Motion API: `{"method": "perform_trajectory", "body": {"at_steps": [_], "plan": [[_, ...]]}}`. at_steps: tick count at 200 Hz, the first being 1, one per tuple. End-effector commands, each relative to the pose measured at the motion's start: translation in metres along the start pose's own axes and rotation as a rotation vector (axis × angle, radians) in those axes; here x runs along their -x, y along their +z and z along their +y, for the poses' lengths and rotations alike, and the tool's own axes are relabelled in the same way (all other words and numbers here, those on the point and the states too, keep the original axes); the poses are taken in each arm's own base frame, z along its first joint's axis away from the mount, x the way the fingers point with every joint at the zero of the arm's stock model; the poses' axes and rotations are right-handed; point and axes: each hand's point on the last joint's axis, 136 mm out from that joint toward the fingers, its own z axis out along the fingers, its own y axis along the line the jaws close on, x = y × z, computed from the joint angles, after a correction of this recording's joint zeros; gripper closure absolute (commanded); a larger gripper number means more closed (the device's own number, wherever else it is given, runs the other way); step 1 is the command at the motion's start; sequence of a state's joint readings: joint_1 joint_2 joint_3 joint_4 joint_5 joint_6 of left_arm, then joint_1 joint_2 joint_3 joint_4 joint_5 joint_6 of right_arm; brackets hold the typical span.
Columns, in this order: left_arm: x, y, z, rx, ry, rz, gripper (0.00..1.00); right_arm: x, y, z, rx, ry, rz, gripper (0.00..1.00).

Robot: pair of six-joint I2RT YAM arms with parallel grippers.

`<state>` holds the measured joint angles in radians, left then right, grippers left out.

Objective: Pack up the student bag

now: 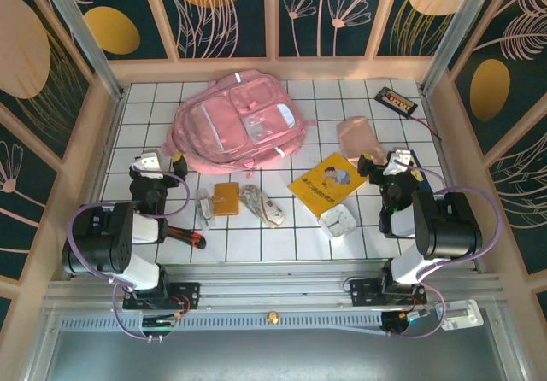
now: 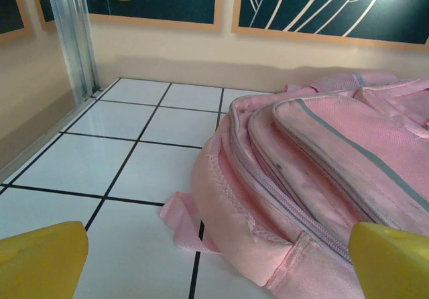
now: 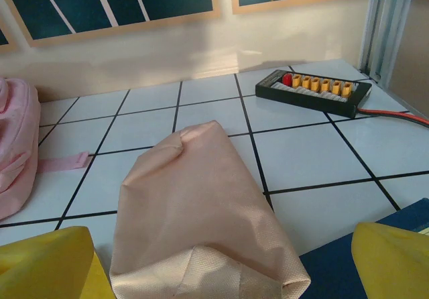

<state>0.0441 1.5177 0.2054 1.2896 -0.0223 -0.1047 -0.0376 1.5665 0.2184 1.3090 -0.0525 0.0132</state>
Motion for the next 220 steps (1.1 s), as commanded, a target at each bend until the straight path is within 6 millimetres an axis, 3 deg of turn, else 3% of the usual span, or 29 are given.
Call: {"method": "perform_trajectory", "body": {"at_steps": [1, 162, 220], "plan": [[0.009, 0.001, -0.004, -0.026, 0.008, -0.033, 0.01, 0.006, 0.000, -0.002, -0.014, 0.001, -0.025, 0.01], [0.010, 0.002, -0.002, -0.014, 0.002, -0.034, 0.01, 0.007, 0.000, -0.002, -0.012, 0.003, -0.027, 0.01], [0.035, -0.008, 0.034, 0.214, -0.082, -0.033, 0.01, 0.033, -0.007, -0.019, -0.125, 0.042, -0.047, 0.02]]}}
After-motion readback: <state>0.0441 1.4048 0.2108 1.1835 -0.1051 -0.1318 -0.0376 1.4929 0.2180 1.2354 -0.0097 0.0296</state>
